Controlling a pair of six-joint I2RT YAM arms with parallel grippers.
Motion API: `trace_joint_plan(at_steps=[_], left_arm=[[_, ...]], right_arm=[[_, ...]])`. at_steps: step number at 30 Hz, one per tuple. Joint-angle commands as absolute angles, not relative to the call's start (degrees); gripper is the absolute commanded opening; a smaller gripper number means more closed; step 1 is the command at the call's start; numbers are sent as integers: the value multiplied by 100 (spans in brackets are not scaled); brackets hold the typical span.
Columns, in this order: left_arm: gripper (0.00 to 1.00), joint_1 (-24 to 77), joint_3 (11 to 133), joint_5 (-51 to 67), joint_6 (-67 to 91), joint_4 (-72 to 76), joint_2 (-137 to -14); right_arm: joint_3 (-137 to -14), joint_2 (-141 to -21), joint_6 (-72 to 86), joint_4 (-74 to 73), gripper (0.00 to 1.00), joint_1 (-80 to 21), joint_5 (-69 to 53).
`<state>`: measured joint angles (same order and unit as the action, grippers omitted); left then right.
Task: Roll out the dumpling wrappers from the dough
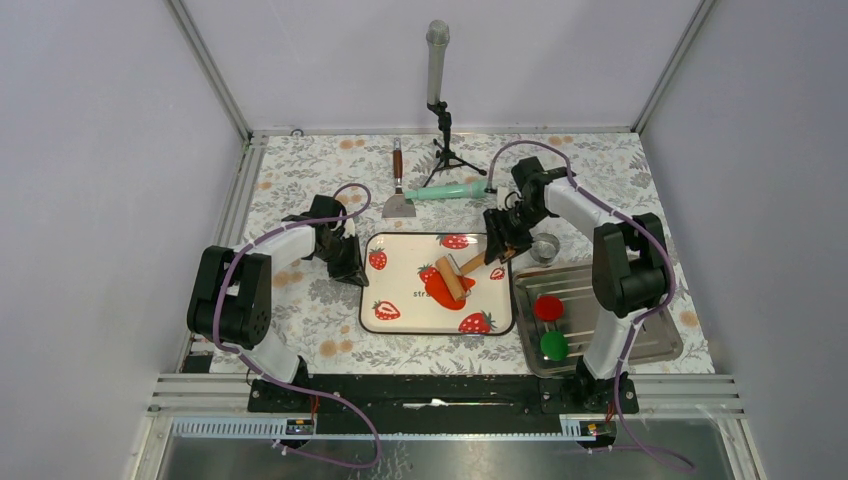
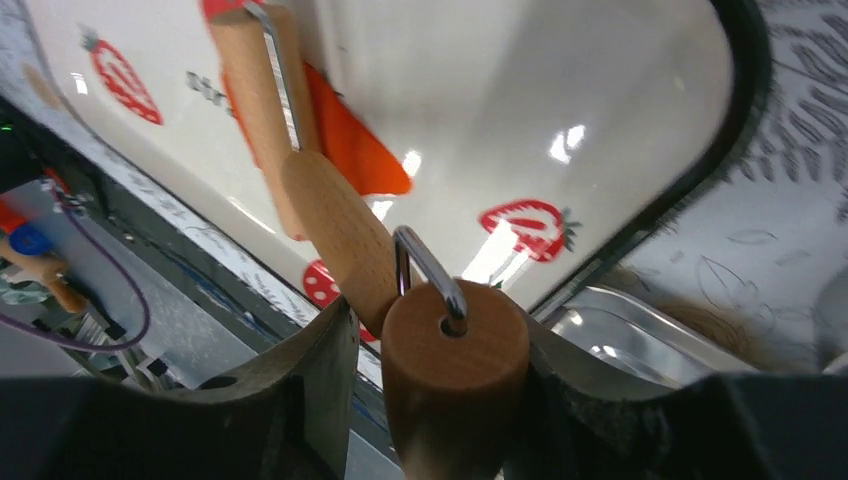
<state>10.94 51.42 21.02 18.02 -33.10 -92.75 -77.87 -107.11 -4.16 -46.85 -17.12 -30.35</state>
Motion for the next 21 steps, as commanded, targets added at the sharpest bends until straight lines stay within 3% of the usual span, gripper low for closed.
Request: trace_joint_plan(at_steps=[1, 21], left_arm=[[0, 993, 5238, 1788, 1740, -3287, -9272], [0, 984, 5221, 1787, 1732, -3269, -9203]], right_arm=[[-7539, -10919, -1096, -4634, 0, -1345, -120], [-7971, -10197, -936, -4774, 0, -1207, -936]])
